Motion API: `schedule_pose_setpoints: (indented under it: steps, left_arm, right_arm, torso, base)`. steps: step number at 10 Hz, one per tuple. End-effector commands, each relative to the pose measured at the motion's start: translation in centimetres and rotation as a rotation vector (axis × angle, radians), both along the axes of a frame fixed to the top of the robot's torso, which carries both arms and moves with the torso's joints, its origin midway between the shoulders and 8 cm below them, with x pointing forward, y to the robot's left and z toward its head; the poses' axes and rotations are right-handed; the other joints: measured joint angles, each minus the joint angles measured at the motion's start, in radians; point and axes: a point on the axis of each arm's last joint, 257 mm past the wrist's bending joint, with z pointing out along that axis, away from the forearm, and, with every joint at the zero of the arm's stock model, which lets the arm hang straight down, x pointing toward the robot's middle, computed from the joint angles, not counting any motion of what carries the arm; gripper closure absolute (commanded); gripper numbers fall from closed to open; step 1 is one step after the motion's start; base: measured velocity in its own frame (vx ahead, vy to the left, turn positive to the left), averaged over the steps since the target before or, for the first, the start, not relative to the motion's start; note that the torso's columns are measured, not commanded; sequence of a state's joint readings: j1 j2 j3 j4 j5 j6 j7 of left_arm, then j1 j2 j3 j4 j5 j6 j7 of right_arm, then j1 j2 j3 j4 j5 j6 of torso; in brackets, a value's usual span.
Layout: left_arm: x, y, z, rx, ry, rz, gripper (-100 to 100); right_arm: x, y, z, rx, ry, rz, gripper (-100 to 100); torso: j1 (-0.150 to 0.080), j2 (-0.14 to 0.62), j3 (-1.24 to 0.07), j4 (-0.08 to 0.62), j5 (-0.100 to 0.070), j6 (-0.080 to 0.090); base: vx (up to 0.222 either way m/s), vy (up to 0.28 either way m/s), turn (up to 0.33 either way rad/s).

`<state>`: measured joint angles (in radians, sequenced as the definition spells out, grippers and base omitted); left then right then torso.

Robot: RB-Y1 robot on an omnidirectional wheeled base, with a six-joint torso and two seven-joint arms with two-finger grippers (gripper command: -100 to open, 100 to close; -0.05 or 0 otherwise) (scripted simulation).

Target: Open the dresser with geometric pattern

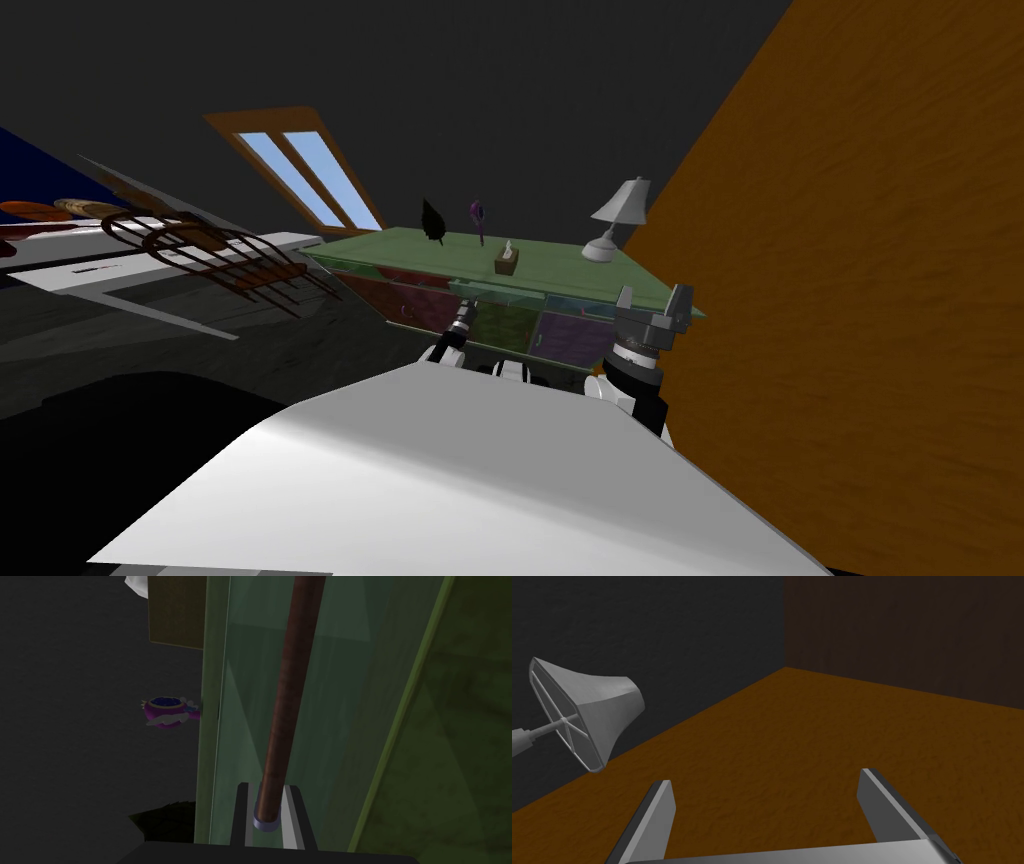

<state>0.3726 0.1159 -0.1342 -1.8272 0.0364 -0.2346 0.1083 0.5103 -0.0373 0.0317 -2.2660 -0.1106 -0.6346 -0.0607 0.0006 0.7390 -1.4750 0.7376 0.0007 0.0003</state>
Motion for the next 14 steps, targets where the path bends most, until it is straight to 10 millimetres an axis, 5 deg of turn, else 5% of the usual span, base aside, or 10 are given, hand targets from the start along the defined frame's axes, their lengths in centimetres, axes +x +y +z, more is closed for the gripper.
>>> schedule_pose_setpoints:
  steps: [1,9,11,12,14]
  left_arm:
    - [0.7,3.4,-0.3,0.005,0.008,0.035,100]
    - [2.9,17.6,2.0,-0.001,-0.008,0.195,100]
    - [2.8,17.2,1.1,-0.002,0.014,0.193,100]
    - [2.7,17.7,1.8,-0.004,0.021,0.194,-100]
    - [2.6,18.0,2.9,-0.005,0.020,0.193,-100]
  right_arm:
    - [0.0,0.0,0.0,0.000,0.000,0.000,0]
    - [0.0,0.0,0.0,0.000,0.000,0.000,0]
    - [0.0,0.0,0.0,0.000,0.000,0.000,0]
    - [0.0,0.0,0.0,0.000,0.000,0.000,0]
    - [0.0,0.0,0.0,0.000,0.000,0.000,0]
  torso:
    - [0.000,0.002,0.001,0.000,0.000,-0.001]
    - [0.001,0.002,0.000,0.005,-0.003,-0.003]
    - [0.000,0.006,0.003,0.008,-0.005,-0.005]
    - [0.000,0.003,0.001,0.006,-0.004,-0.004]
    - [-0.001,-0.002,-0.002,0.001,-0.001,-0.001]
  base:
    - [-0.135,-0.069,-0.222]
    - [-0.178,-0.097,-0.203]
    - [-0.075,-0.034,-0.037]
    - [0.002,-0.021,0.001]
    - [0.012,-0.022,0.013]
